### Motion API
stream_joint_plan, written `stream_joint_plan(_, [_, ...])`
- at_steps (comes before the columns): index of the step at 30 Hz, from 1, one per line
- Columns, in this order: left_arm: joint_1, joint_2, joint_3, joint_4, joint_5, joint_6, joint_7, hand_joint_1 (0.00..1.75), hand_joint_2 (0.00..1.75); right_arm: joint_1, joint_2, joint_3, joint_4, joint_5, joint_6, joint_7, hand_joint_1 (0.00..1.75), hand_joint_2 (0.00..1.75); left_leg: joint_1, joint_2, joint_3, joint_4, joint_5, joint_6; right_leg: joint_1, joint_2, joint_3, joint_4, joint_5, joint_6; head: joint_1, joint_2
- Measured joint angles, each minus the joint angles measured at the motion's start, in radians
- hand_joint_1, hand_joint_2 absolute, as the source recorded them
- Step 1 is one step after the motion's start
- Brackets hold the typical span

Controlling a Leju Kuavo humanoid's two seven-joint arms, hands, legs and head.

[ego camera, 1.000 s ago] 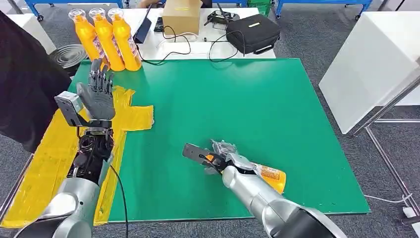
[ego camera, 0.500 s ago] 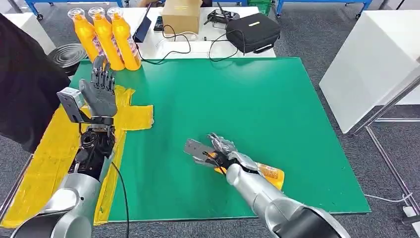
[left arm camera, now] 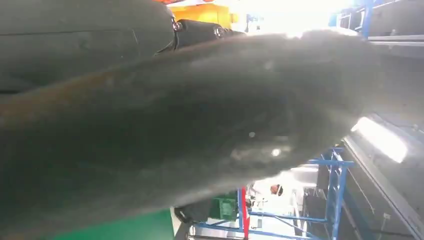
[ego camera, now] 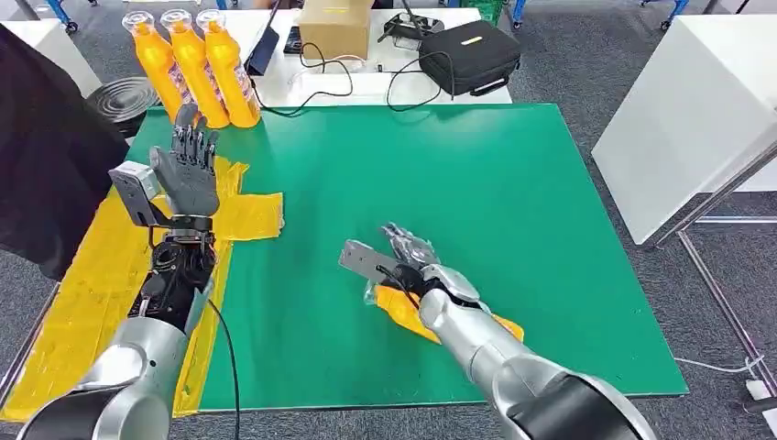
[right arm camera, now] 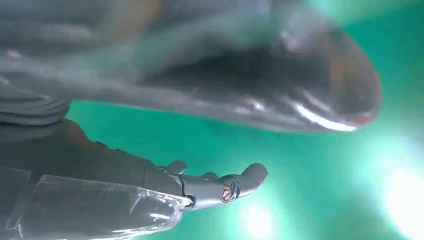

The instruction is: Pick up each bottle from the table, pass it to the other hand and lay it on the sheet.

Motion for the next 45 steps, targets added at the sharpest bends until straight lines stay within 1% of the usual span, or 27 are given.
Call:
stream_joint_plan(8, [0.0, 0.0, 0.0, 0.005, 0.006, 0.0, -0.002, 0.0, 0.0, 0.012, -0.006, -0.121, -0.103, 0.12, -0.044, -0.127, 0.0, 0.0, 0.0, 0.0, -0.002, 0.0, 0.0, 0.0, 0.0, -0.001, -0.002, 0.0, 0.0, 0.0, 0.0, 0.0])
stream_joint_plan(9, [0.0, 0.0, 0.0, 0.005, 0.008, 0.002, -0.003, 0.0, 0.0, 0.022, -0.006, -0.138, -0.126, 0.13, -0.053, -0.145, 0.0, 1.75, 0.0, -0.001, -0.002, 0.0, 0.0, 0.0, 0.0, -0.001, -0.002, 0.0, 0.0, 0.0, 0.0, 0.0])
stream_joint_plan(11, [0.003, 0.002, 0.0, 0.005, 0.01, 0.005, -0.008, 0.0, 0.0, 0.047, -0.006, -0.172, -0.189, 0.136, -0.061, -0.188, 0.0, 1.75, 0.0, -0.002, -0.003, 0.0, 0.0, 0.0, 0.0, -0.002, -0.002, 0.0, 0.0, 0.0, 0.0, 0.0])
stream_joint_plan(13, [0.01, 0.008, 0.0, 0.004, 0.019, 0.005, -0.016, 0.0, 0.0, 0.083, -0.008, -0.196, -0.283, 0.143, -0.037, -0.195, 0.0, 1.75, 0.0, -0.002, -0.003, 0.0, 0.0, 0.0, 0.0, -0.002, -0.002, 0.0, 0.0, 0.0, 0.0, 0.0])
stream_joint_plan(15, [0.041, 0.02, 0.003, -0.011, 0.031, 0.011, -0.017, 0.0, 0.0, 0.165, -0.022, -0.208, -0.477, 0.118, 0.05, -0.208, 0.0, 1.75, 0.0, -0.002, -0.003, 0.0, 0.0, 0.0, 0.0, -0.002, -0.002, 0.0, -0.001, 0.0, 0.0, 0.0])
stream_joint_plan(16, [0.055, 0.025, 0.007, -0.02, 0.036, 0.011, -0.018, 0.0, 0.0, 0.196, -0.029, -0.207, -0.542, 0.104, 0.09, -0.21, 0.0, 1.75, 0.0, -0.002, -0.003, 0.0, -0.001, 0.0, 0.0, -0.002, -0.002, 0.0, -0.001, 0.0, 0.0, 0.0])
stream_joint_plan(17, [0.082, 0.034, 0.015, -0.037, 0.046, 0.011, -0.02, 0.0, 0.0, 0.249, -0.046, -0.206, -0.662, 0.082, 0.156, -0.211, 0.0, 1.75, 0.0, -0.002, -0.003, 0.0, -0.001, -0.001, 0.0, -0.002, -0.002, 0.0, -0.001, 0.0, 0.0, 0.0])
stream_joint_plan(18, [0.104, 0.043, 0.023, -0.052, 0.053, 0.007, -0.023, 0.0, 0.0, 0.291, -0.059, -0.201, -0.743, 0.074, 0.184, -0.211, 0.0, 1.75, 0.0, -0.002, -0.003, 0.0, -0.001, -0.001, 0.0, -0.002, -0.003, 0.0, -0.001, 0.0, 0.0, 0.0])
stream_joint_plan(21, [0.156, 0.064, 0.047, -0.085, 0.063, 0.004, -0.023, 0.0, 0.0, 0.39, -0.104, -0.165, -0.955, 0.095, 0.201, -0.19, 0.0, 1.75, 0.0, -0.002, -0.006, 0.0, -0.002, -0.001, 0.0, -0.002, -0.006, 0.0, -0.002, 0.0, 0.0, 0.0])
stream_joint_plan(24, [0.199, 0.08, 0.075, -0.125, 0.082, 0.009, -0.022, 0.0, 0.0, 0.472, -0.158, -0.105, -1.13, 0.148, 0.194, -0.137, 0.0, 1.75, 0.0, -0.002, -0.007, 0.0, -0.002, -0.001, 0.0, -0.002, -0.006, 0.0, -0.002, 0.0, 0.0, 0.0])
stream_joint_plan(26, [0.226, 0.088, 0.092, -0.149, 0.088, 0.005, -0.022, 0.0, 0.0, 0.519, -0.189, -0.07, -1.216, 0.158, 0.187, -0.121, 0.0, 1.75, 0.0, -0.002, -0.007, 0.0, -0.002, -0.001, 0.0, -0.002, -0.007, 0.0, -0.002, 0.0, 0.0, 0.0])
stream_joint_plan(30, [0.247, 0.092, 0.107, -0.174, 0.09, 0.003, -0.021, 0.0, 0.0, 0.552, -0.221, -0.035, -1.302, 0.161, 0.186, -0.113, 0.0, 1.75, 0.0, -0.003, -0.008, 0.0, -0.002, -0.001, 0.0, -0.003, -0.007, 0.0, -0.002, 0.0, 0.0, 0.0])
stream_joint_plan(37, [0.274, 0.093, 0.122, -0.202, 0.097, 0.006, -0.021, 0.0, 0.0, 0.589, -0.256, -0.011, -1.371, 0.186, 0.165, -0.09, 0.0, 1.75, 0.0, -0.003, -0.008, 0.0, -0.001, -0.001, 0.0, -0.003, -0.007, 0.0, -0.001, 0.0, 0.0, 0.0])
stream_joint_plan(40, [0.29, 0.093, 0.129, -0.219, 0.099, 0.003, -0.018, 0.0, 0.0, 0.621, -0.269, -0.01, -1.399, 0.243, 0.143, -0.052, 0.0, 1.75, 0.0, -0.003, -0.008, 0.0, -0.001, -0.001, 0.0, -0.003, -0.007, 0.0, -0.001, 0.0, 0.0, 0.0])
stream_joint_plan(45, [0.329, 0.093, 0.149, -0.259, 0.115, -0.004, -0.017, 0.0, 0.0, 0.668, -0.282, -0.019, -1.415, 0.389, 0.127, 0.052, 0.0, 1.75, 0.0, -0.002, -0.008, 0.0, -0.002, -0.001, 0.0, -0.003, -0.007, 0.0, -0.002, 0.0, 0.0, 0.0])
